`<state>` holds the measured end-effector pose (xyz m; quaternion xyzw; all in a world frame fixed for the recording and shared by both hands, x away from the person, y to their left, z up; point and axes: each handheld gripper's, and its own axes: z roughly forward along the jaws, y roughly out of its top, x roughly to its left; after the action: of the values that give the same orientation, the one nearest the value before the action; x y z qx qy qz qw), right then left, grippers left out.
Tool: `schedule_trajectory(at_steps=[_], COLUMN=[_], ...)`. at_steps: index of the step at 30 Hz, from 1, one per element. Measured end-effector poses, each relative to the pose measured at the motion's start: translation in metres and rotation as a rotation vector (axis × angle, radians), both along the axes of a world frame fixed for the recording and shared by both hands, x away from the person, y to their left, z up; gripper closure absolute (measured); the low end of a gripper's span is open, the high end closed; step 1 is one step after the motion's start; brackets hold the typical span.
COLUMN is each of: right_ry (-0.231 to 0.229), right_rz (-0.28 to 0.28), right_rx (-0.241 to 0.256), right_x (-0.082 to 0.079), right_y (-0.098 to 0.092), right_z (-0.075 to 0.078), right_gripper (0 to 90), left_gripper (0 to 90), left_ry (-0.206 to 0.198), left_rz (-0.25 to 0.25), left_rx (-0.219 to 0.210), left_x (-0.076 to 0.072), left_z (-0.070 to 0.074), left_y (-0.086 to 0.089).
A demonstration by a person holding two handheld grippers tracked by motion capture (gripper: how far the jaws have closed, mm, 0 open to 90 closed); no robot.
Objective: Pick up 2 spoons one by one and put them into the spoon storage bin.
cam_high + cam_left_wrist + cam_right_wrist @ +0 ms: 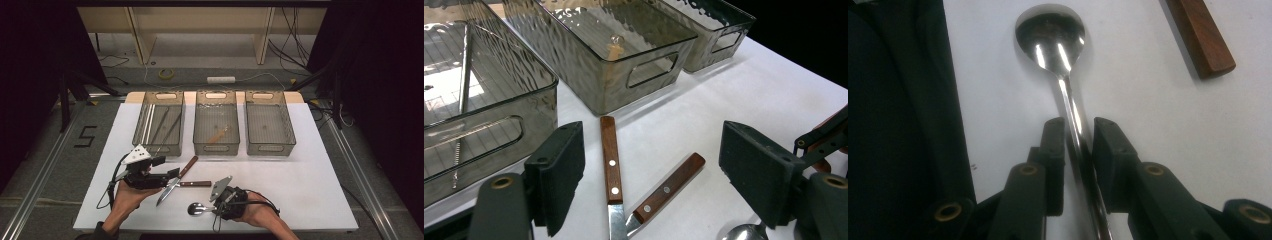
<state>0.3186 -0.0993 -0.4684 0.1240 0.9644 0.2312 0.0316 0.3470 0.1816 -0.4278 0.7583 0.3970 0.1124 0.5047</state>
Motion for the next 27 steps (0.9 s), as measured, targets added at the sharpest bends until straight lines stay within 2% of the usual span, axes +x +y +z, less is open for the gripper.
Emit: schedule_trajectory(at_steps=[7, 10, 11, 16, 19, 21, 27], right_ry=[-0.005, -0.022, -0.012, -0.011, -0.003, -0.010, 0.000], right_rz=[0.017, 0.032, 0.035, 0.035, 0.038, 0.032, 0.017], right_rx=[-0.009, -0.004, -0.020, -0.011, -0.025, -0.011, 0.000], right_x=[-0.001, -0.002, -0.002, -0.001, 0.000, 0.000, 0.001], right_y=[0.002, 0.004, 0.004, 0.005, 0.005, 0.005, 0.001], right_z=[0.000, -0.001, 0.001, 0.000, 0.002, 0.001, 0.009], right_gripper=[80.7, 83.7, 85.0, 85.7, 85.8, 85.8, 86.0], left_gripper=[25.9, 26.0, 26.1, 26.3, 26.4, 26.4, 26.5], left_ry=[0.001, 0.000, 0.000, 0.000, 0.000, -0.003, 0.002], left_rz=[-0.002, -0.004, -0.003, -0.001, -0.003, 0.000, 0.007], left_rx=[0.004, 0.008, 0.007, 0.004, 0.007, 0.003, -0.001], left_x=[0.000, 0.000, 0.000, 0.000, 0.000, -0.001, 0.000], left_z=[0.000, 0.000, 0.000, 0.000, 0.000, 0.000, 0.000], left_y=[-0.001, -0.001, -0.001, -0.001, -0.001, -0.001, 0.000])
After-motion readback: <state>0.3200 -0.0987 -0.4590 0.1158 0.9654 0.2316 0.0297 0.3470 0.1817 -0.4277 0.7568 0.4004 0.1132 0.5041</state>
